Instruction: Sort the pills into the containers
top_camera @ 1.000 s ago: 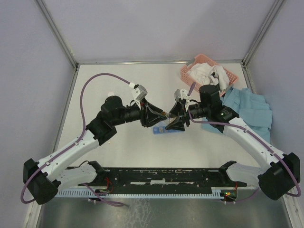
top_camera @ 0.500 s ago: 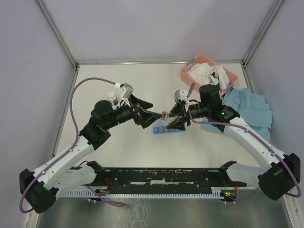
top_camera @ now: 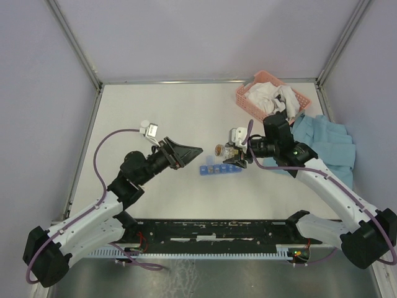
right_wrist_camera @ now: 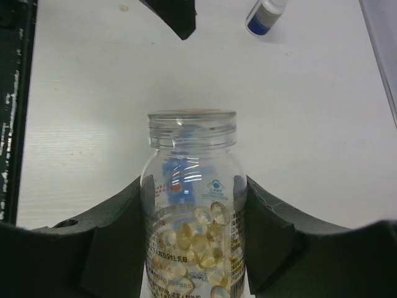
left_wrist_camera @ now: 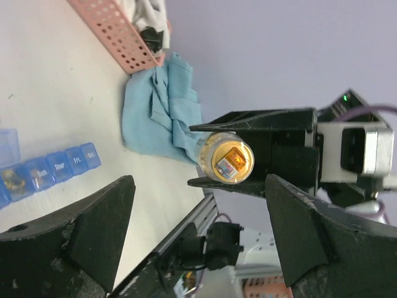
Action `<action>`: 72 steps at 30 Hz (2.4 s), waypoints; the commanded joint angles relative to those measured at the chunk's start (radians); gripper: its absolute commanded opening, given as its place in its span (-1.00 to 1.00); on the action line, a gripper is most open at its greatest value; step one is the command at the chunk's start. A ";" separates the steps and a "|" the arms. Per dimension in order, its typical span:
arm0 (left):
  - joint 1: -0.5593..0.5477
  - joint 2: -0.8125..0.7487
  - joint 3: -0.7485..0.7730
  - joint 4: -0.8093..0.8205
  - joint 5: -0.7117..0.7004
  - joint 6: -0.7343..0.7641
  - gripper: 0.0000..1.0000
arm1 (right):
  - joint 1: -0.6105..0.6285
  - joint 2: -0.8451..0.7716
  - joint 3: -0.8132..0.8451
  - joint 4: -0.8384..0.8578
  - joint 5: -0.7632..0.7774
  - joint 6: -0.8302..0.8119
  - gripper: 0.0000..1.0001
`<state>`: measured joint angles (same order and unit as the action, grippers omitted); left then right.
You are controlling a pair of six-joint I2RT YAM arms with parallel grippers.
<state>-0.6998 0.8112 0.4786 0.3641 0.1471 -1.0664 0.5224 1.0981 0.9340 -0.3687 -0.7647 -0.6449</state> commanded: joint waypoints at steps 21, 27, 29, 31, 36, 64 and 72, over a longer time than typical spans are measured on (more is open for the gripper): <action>-0.242 0.303 0.344 -0.261 -0.451 -0.246 0.77 | 0.080 -0.006 -0.037 0.108 0.264 -0.128 -0.82; -0.258 0.325 0.352 -0.236 -0.434 -0.242 0.71 | 0.091 -0.001 -0.037 0.108 0.273 -0.125 -0.83; -0.262 0.334 0.355 -0.232 -0.429 -0.244 0.68 | 0.092 0.001 -0.036 0.110 0.275 -0.124 -0.82; -0.265 0.341 0.355 -0.231 -0.425 -0.243 0.64 | 0.093 0.003 -0.036 0.110 0.277 -0.124 -0.82; -0.271 0.342 0.346 -0.222 -0.426 -0.244 0.55 | 0.095 0.008 -0.034 0.110 0.283 -0.122 -0.82; -0.271 0.328 0.267 -0.055 -0.205 0.205 -0.80 | 0.064 0.020 0.030 0.060 0.085 0.057 -0.87; -0.268 0.269 0.244 -0.086 0.034 0.816 -0.95 | 0.027 0.065 0.067 0.069 -0.190 0.241 -0.90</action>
<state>-0.9497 1.1183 0.7162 0.2848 -0.0269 -0.6930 0.5507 1.1416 0.9169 -0.3885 -0.7158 -0.5465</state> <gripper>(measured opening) 0.482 0.604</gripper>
